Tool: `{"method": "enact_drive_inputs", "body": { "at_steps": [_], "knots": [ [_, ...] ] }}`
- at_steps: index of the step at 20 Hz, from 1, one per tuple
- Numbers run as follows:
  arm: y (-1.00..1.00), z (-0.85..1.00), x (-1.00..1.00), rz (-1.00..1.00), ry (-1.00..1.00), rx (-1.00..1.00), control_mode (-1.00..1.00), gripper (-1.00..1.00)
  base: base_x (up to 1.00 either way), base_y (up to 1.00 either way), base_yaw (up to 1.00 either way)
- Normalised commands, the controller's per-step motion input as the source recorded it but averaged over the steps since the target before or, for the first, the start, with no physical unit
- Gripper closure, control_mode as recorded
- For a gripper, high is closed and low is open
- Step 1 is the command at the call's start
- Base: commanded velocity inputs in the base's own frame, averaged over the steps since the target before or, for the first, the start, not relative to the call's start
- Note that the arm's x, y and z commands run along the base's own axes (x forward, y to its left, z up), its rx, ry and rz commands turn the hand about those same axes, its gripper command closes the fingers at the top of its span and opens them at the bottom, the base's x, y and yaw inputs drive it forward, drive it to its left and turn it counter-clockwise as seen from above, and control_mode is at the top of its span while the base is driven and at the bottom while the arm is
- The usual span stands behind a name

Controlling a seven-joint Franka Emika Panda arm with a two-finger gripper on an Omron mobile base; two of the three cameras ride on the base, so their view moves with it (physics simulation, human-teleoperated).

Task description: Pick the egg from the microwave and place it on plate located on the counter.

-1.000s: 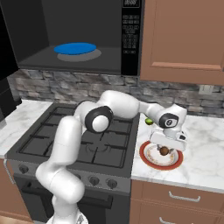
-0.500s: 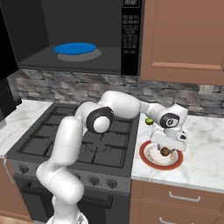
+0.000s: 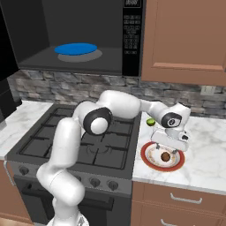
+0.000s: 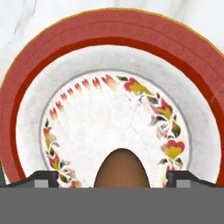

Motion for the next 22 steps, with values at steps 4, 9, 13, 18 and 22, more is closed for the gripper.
{"method": "enact_drive_inputs", "body": {
  "at_steps": [4,9,13,18,22],
  "knots": [
    [0.16,0.25,-1.0,0.0,-0.32,-0.05,-1.0,-1.0,0.0,0.0,0.0],
    [0.79,0.16,-0.9,0.0,-0.3,-0.14,-1.0,-1.0,0.0,0.0,0.0],
    [1.0,0.18,-0.39,0.0,-0.31,-0.2,-1.0,-1.0,0.0,0.0,0.0],
    [1.0,0.4,-0.03,0.0,-0.13,-0.19,-1.0,-1.0,0.0,0.0,0.0],
    [1.0,0.91,0.0,0.0,0.0,-0.06,-1.0,-1.0,0.0,0.0,0.0]
  ]
}}
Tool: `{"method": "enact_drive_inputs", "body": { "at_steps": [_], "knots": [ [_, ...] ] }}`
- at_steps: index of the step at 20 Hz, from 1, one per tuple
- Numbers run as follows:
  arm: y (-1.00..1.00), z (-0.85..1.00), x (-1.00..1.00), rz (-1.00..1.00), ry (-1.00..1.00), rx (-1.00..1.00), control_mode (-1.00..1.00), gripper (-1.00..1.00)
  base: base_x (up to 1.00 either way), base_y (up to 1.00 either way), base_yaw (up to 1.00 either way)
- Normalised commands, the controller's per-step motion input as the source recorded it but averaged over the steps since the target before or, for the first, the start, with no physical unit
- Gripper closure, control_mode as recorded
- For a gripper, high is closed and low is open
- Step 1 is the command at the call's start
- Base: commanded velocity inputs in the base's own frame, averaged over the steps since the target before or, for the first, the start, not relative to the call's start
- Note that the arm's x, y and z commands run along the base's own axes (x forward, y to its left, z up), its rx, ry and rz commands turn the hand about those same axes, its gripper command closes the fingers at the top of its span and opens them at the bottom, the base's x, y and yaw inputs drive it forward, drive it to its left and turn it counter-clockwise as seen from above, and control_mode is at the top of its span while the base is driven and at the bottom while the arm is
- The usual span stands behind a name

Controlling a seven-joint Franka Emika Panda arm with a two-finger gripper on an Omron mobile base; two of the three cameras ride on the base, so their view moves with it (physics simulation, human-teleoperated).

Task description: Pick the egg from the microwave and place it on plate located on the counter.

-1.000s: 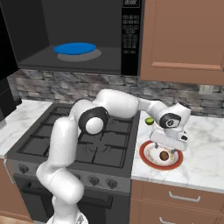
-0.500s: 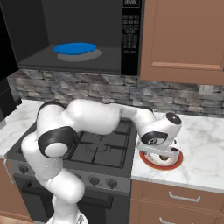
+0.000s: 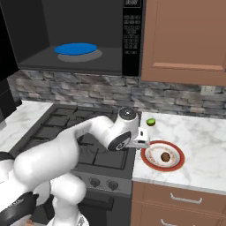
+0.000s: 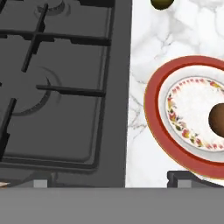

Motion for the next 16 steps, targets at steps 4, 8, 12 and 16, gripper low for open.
{"method": "enact_drive_inputs", "body": {
  "at_steps": [4,8,12,16],
  "knots": [
    [1.0,0.91,-0.09,-0.04,0.03,0.0,-1.0,-1.0,0.0,0.0,0.0],
    [1.0,0.93,-0.13,-0.11,0.0,0.0,-1.0,-1.0,0.0,0.0,0.0],
    [1.0,0.94,-0.23,-0.13,0.0,0.0,-1.0,-1.0,0.0,0.0,0.0],
    [1.0,0.79,-0.37,-0.09,0.0,0.0,-1.0,-1.0,0.0,0.0,0.0]
  ]
}}
